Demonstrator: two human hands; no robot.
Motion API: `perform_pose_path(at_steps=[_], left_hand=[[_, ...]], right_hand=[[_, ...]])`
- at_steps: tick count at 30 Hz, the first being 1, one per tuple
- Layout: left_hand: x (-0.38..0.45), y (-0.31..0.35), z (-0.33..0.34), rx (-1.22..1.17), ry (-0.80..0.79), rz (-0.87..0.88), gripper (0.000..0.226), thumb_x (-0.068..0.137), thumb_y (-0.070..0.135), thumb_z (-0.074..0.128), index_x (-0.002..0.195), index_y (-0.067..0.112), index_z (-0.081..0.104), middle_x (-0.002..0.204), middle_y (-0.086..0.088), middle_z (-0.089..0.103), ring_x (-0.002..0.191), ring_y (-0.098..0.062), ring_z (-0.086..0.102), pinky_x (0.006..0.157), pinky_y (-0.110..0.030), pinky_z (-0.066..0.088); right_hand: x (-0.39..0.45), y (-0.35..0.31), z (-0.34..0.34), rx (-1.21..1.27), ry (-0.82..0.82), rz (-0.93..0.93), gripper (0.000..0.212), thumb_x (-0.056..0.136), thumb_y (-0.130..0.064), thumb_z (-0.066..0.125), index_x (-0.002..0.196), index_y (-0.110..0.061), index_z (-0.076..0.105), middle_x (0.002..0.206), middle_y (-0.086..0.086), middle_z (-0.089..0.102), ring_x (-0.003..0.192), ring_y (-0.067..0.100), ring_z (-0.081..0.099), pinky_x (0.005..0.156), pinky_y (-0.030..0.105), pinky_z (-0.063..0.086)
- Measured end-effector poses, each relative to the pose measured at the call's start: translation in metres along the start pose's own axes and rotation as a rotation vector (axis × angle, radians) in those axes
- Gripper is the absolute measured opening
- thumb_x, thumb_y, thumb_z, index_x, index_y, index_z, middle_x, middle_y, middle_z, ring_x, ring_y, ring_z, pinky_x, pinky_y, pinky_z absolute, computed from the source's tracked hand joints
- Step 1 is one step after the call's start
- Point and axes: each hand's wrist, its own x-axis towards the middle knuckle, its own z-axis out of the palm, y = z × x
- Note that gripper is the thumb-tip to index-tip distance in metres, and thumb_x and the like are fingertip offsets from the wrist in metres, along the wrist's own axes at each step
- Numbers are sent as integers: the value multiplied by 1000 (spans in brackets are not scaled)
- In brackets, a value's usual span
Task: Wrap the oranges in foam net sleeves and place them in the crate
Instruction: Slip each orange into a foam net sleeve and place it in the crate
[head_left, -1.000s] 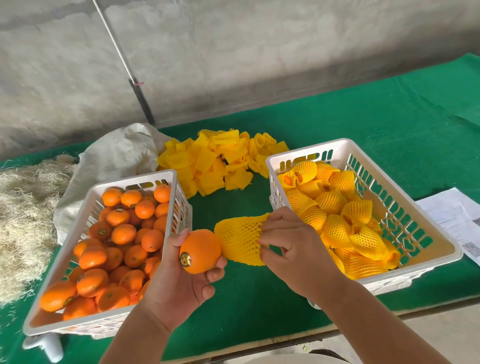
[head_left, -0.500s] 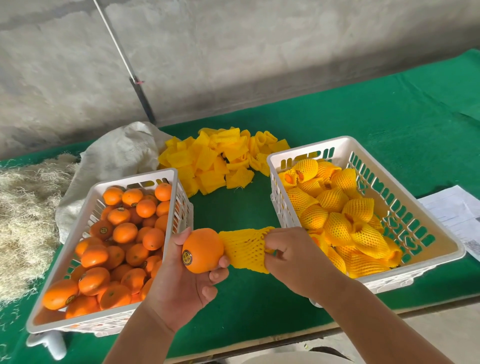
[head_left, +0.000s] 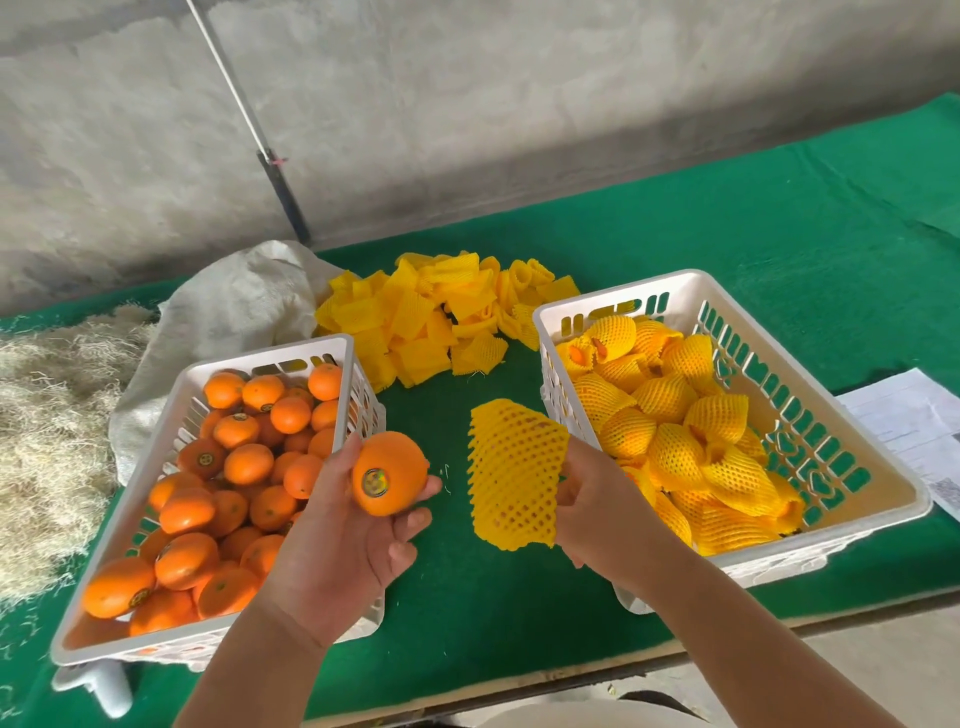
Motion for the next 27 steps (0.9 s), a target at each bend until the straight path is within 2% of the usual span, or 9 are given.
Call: perform_pose_path(at_steps=[2, 4, 7, 9, 13, 17, 22, 27], left_hand=[[0, -2, 6, 39, 56, 64, 92, 71, 65, 90, 145, 22, 59, 119, -21, 69, 78, -21, 65, 49, -24, 52], [-1, -5, 14, 48, 52, 87, 83, 78, 58, 86, 149, 28, 54, 123, -25, 69, 86, -26, 67, 54, -29, 53], [-3, -10, 24, 42, 51, 113, 77, 81, 53, 81, 149, 33, 51, 125, -22, 71, 95, -32, 72, 57, -33, 56], [-3, -13, 29, 29, 77, 134, 77, 80, 53, 84, 147, 36, 51, 126, -20, 73, 96, -32, 74, 55, -32, 56], [-2, -16, 37, 85, 101, 170, 74, 81, 59, 78, 145, 30, 53, 130, -24, 70, 90, -30, 74, 51, -28, 55], [-3, -20, 39, 145, 103, 224, 61, 90, 56, 69, 142, 25, 57, 126, -23, 71, 90, -30, 76, 54, -29, 59], [-6, -21, 41, 123, 73, 209, 62, 92, 46, 64, 149, 26, 49, 138, -23, 66, 108, -45, 72, 61, -42, 66], [-9, -25, 46, 231, 94, 224, 55, 95, 48, 63, 143, 24, 55, 132, -19, 69, 109, -38, 74, 58, -37, 64]], right_hand=[[1, -1, 0, 63, -30, 9, 38, 81, -46, 75, 114, -61, 63, 75, -11, 75, 41, 8, 57, 41, 17, 45], [3, 2, -1, 78, -47, 33, 40, 83, -40, 75, 115, -60, 63, 78, -7, 76, 42, 8, 55, 42, 19, 46], [5, 6, -1, 70, -58, 52, 39, 91, -27, 76, 116, -55, 64, 77, 2, 75, 43, 10, 56, 44, 22, 49], [5, 5, 1, 79, -71, 53, 36, 90, -27, 76, 115, -51, 66, 76, 4, 74, 43, 12, 57, 45, 23, 49], [6, 5, 4, 89, -89, 44, 29, 85, -34, 77, 110, -46, 68, 74, -5, 73, 44, 10, 58, 45, 22, 49], [9, 7, 5, 40, -78, 25, 28, 86, -35, 79, 111, -43, 68, 75, -1, 74, 47, 14, 62, 48, 25, 53], [9, 6, 9, 41, -62, -8, 37, 85, -45, 83, 117, -49, 67, 92, -10, 78, 59, 21, 73, 51, 24, 57], [8, 1, 9, 60, -42, -34, 40, 83, -41, 84, 116, -55, 66, 101, -13, 78, 75, 23, 78, 53, 24, 60]])
